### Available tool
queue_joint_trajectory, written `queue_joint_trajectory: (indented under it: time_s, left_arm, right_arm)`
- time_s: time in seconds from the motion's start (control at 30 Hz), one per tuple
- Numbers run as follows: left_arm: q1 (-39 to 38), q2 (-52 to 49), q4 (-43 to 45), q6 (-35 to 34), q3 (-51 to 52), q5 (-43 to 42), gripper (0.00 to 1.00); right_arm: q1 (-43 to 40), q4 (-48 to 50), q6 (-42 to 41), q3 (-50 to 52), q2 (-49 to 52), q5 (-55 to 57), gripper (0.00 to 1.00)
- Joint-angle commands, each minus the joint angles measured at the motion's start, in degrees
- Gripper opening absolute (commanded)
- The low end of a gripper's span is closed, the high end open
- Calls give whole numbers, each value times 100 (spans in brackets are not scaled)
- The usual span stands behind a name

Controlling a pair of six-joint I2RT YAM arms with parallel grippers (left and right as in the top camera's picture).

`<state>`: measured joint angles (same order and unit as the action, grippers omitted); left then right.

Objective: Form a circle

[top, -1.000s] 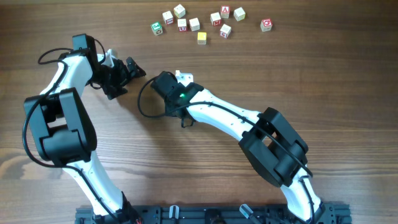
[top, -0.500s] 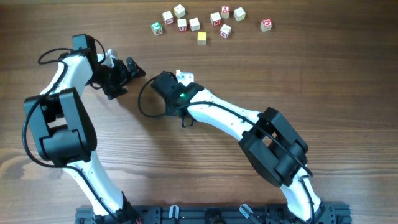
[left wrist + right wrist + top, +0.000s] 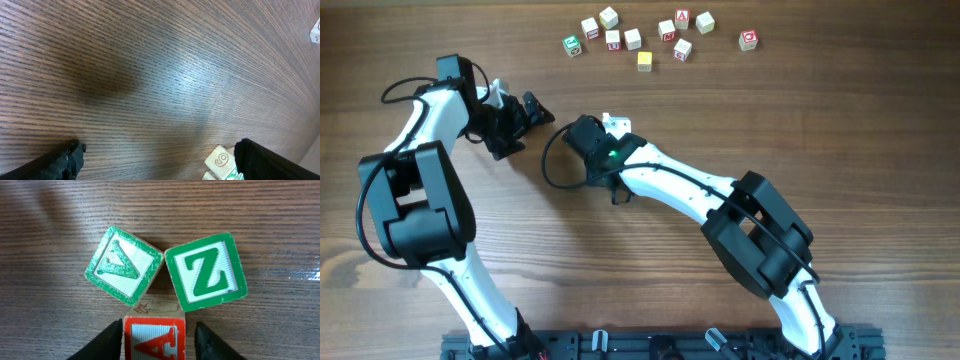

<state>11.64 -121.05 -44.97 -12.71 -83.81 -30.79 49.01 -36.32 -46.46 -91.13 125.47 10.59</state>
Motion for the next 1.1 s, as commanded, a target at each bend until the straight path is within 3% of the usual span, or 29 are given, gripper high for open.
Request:
queue_joint_trajectory:
  time_s: [0.0, 0.27, 1.07]
  left_arm:
    - [11, -173, -28, 31, 136, 367, 100]
    - [11, -173, -28, 31, 136, 367, 100]
    - [11, -173, -28, 31, 136, 365, 100]
  right_arm:
    - [-35, 9, -4, -83, 74, 146, 47]
    - [-35, 7, -9, -83, 74, 146, 36]
    - [-35, 33, -9, -83, 74, 151, 35]
